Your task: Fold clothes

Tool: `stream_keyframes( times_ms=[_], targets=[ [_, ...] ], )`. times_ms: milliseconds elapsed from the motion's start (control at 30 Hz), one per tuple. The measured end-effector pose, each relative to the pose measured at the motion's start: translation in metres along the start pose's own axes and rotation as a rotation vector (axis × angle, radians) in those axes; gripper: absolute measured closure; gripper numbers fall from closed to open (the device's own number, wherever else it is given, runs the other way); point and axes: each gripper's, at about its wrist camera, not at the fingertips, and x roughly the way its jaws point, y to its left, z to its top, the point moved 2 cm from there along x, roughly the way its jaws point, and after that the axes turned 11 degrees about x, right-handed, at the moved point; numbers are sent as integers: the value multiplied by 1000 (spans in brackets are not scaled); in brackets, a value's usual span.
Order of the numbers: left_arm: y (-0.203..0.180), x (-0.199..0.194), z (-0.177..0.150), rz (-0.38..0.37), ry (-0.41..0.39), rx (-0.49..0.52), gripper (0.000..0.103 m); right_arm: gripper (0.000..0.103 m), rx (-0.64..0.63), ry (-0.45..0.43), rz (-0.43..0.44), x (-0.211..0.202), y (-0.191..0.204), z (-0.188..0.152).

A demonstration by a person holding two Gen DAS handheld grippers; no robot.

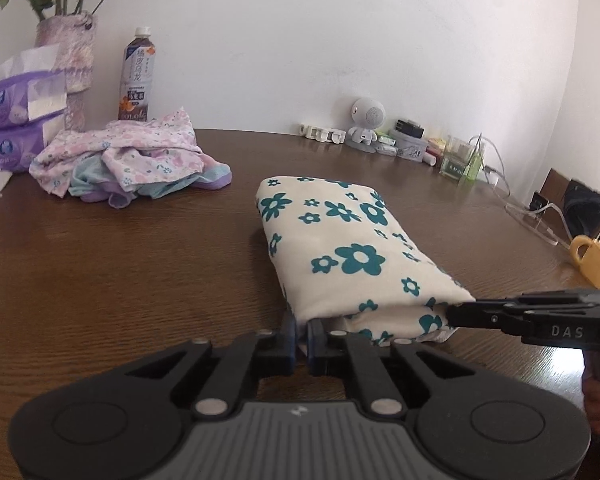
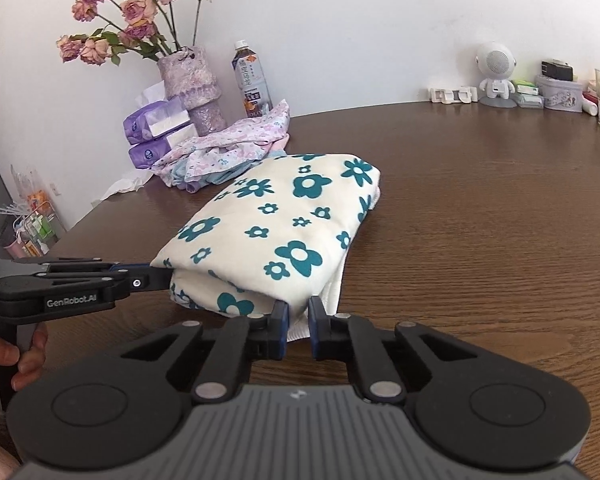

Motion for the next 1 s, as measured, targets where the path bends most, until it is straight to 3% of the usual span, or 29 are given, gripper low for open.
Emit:
stream_keyframes(
  times_ms=[333, 400, 467, 500, 567, 633, 800, 833, 900, 933, 1000],
  targets=[
    [-8, -6, -1, -24, -8, 26, 96, 92, 20, 4, 10, 1, -5, 0],
    [-10, -14, 1, -56, -15, 34, 81, 89, 10, 9, 35, -7, -5, 1],
    [-8, -26, 7, -91, -55, 18, 51, 80, 44, 6, 86, -17, -8, 6],
    [-6, -31, 11, -105, -77, 6, 46, 75, 72, -4, 111, -22, -10, 10],
    [0, -35, 22, -117, -120, -35, 40, 52, 133, -35, 149, -28, -14, 20],
    [4, -26, 33, -93, -105, -85, 37, 47, 195, -54, 159, -23, -16, 31],
    [10, 9, 38, -40, -24, -159, 39, 49, 251, -10, 82, 11, -15, 42],
    [10, 14, 36, -42, -13, -162, 40, 54, 243, 1, 67, 16, -14, 41],
    [9, 19, 31, -65, -5, -164, 52, 61, 226, 21, 49, 22, -12, 38],
    [8, 21, 29, -79, -3, -163, 64, 64, 221, 25, 44, 24, -11, 36],
    [6, 21, 27, -80, -8, -145, 65, 71, 212, 25, 42, 24, -11, 35]
  ],
)
